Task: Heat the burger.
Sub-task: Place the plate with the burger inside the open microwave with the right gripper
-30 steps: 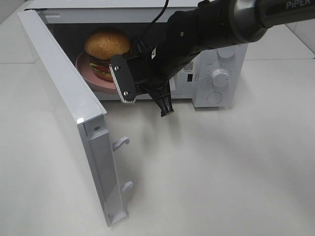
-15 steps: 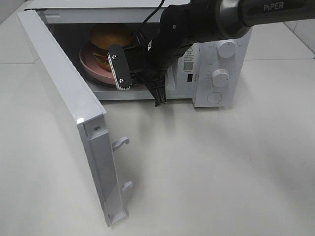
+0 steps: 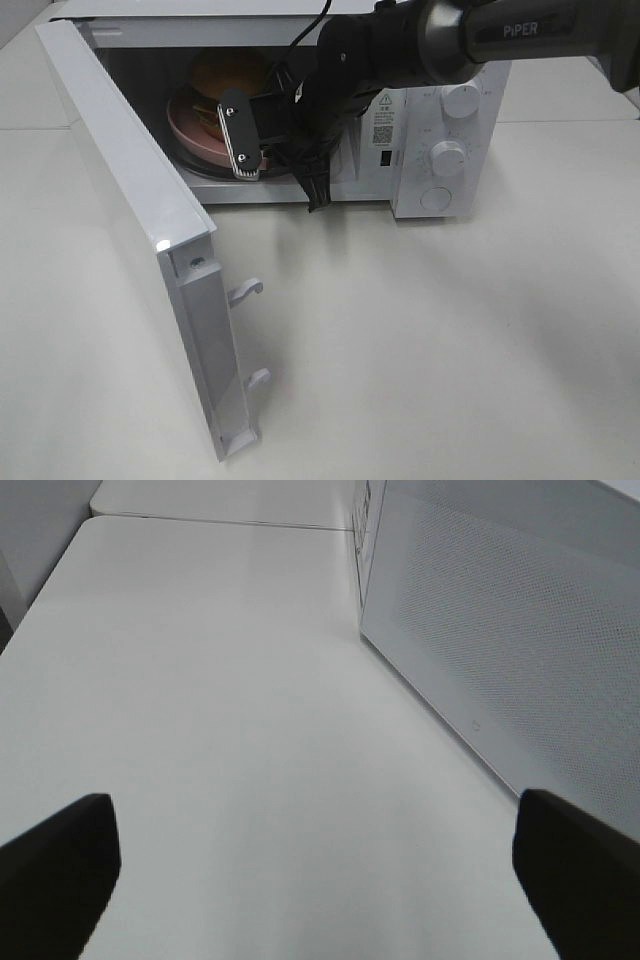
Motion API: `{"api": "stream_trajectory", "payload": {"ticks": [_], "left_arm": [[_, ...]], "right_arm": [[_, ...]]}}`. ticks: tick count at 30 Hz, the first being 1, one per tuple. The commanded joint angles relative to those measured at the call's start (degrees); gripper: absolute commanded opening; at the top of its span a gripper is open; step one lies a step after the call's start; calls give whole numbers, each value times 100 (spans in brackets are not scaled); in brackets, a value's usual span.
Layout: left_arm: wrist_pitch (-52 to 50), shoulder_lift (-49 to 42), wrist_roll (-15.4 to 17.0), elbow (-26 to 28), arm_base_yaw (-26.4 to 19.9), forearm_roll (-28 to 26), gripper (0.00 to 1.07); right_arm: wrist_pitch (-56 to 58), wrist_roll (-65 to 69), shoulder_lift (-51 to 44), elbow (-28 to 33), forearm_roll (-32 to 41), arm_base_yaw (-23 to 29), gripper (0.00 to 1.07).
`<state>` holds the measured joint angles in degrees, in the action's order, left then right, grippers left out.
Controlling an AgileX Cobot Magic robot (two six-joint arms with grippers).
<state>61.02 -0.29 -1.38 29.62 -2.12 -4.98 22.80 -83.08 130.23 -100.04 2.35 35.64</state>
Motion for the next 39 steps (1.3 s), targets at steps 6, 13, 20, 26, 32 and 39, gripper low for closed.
{"api": "stream_trajectory", "payload": {"ticks": [6,13,20,26,32,39], "left_arm": [[29,-69,-17,-11,-17,-23,100],[29,-69,-17,-11,-17,-23,100],[29,-69,-17,-11,-17,-23,100],[29,-69,-17,-11,-17,-23,100],[29,-69,-17,-11,-17,-23,100],[29,-69,-17,-11,-17,-23,100]], "right_arm": [[-264,52,172,-384,6,-17,0],[-246,189,361,-636,0,-17,0],[-246,201,395,-670,0,-46,0],[-241,201,395,-670,0,-52,0],[-286,441,395,-670,0,-52,0],[-292,458,395,-670,-23,-52,5]]}}
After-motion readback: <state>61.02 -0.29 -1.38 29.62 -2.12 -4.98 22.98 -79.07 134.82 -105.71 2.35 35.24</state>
